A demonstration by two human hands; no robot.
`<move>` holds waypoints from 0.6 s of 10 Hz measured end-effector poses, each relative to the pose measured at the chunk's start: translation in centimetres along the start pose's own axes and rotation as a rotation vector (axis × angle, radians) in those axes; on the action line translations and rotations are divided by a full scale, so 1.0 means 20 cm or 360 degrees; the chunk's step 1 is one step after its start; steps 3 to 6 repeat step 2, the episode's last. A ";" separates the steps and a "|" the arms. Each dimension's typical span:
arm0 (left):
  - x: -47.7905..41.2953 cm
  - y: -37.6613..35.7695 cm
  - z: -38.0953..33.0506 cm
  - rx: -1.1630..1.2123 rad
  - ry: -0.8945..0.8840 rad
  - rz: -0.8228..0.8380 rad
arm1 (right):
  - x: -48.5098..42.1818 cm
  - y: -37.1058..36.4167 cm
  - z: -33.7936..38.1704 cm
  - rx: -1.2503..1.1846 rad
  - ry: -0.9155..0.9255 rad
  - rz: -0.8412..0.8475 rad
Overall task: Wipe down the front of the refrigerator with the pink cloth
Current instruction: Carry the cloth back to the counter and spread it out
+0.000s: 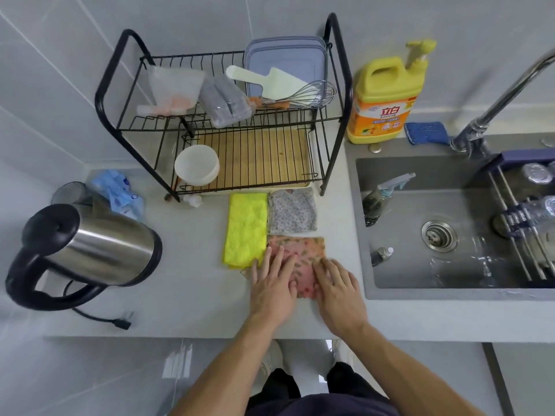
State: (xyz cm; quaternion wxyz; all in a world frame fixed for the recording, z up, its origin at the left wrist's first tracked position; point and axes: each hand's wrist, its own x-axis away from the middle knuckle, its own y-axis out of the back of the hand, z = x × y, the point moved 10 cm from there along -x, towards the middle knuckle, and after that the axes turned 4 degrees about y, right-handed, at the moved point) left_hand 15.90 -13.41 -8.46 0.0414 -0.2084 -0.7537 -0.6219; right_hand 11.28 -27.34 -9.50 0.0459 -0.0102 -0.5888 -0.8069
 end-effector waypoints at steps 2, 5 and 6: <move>0.12 0.00 0.10 0.0125 0.0042 -0.0330 | 0.16 0.08 -0.07 -0.0193 0.0067 -0.0090; 0.12 0.00 0.10 0.0125 0.0042 -0.0330 | 0.16 0.08 -0.07 -0.0193 0.0067 -0.0090; 0.12 0.00 0.10 0.0125 0.0042 -0.0330 | 0.16 0.08 -0.07 -0.0193 0.0067 -0.0090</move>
